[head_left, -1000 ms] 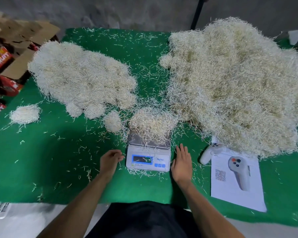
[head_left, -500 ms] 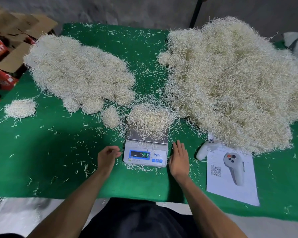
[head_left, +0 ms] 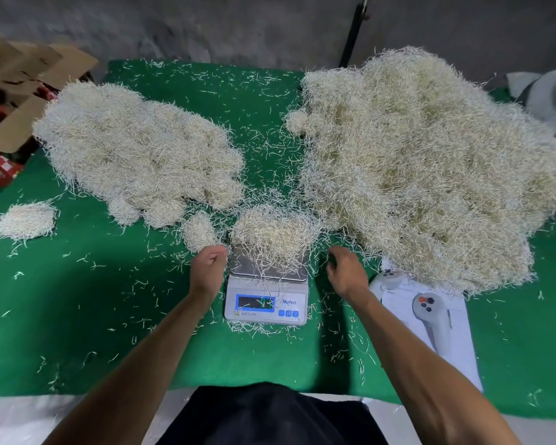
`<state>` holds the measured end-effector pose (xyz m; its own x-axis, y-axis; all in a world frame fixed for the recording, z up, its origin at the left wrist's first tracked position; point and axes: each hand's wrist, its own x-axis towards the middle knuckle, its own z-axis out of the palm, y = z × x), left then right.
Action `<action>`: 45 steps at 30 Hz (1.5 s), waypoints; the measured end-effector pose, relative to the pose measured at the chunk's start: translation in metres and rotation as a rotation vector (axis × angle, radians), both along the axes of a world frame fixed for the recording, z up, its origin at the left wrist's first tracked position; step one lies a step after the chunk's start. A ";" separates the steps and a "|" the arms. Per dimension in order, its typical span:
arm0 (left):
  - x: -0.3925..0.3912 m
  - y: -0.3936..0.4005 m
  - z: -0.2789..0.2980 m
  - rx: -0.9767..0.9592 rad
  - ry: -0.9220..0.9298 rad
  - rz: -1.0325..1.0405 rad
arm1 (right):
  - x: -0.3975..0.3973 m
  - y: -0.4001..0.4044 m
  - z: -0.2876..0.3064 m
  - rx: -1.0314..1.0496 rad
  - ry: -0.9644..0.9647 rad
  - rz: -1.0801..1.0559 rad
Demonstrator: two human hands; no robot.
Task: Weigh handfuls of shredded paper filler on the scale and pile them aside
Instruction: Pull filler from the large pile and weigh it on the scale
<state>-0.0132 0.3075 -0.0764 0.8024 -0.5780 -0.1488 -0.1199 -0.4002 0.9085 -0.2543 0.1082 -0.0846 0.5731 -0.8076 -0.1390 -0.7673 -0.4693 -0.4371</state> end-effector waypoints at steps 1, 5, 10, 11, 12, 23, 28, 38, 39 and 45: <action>0.000 -0.011 0.010 -0.035 -0.020 0.014 | 0.005 -0.009 0.004 -0.002 -0.016 -0.008; 0.003 -0.047 0.045 -0.091 -0.167 0.076 | 0.027 -0.042 0.010 0.042 -0.026 -0.015; 0.021 -0.059 0.046 -0.050 -0.035 0.126 | 0.048 -0.074 -0.007 -0.019 0.223 0.027; 0.022 -0.058 0.044 -0.064 0.017 0.140 | 0.049 -0.078 -0.012 -0.018 0.271 0.024; 0.022 -0.056 0.042 -0.064 0.038 0.135 | 0.048 -0.079 -0.015 -0.019 0.311 0.023; 0.026 -0.119 0.094 -0.086 -0.211 -0.042 | 0.071 -0.120 0.083 -0.183 -0.296 -0.159; 0.001 -0.208 0.170 -0.190 -0.145 -0.371 | 0.082 -0.154 0.182 -0.215 -0.567 -0.038; -0.004 -0.329 0.284 -0.309 -0.029 -0.427 | 0.092 -0.174 0.233 -0.027 -0.787 -0.065; 0.000 -0.336 0.290 -0.304 0.042 -0.437 | 0.094 -0.177 0.229 -0.052 -0.760 -0.070; 0.050 -0.347 0.301 -0.038 -0.231 -0.684 | 0.084 -0.205 0.205 -0.255 -0.500 -0.035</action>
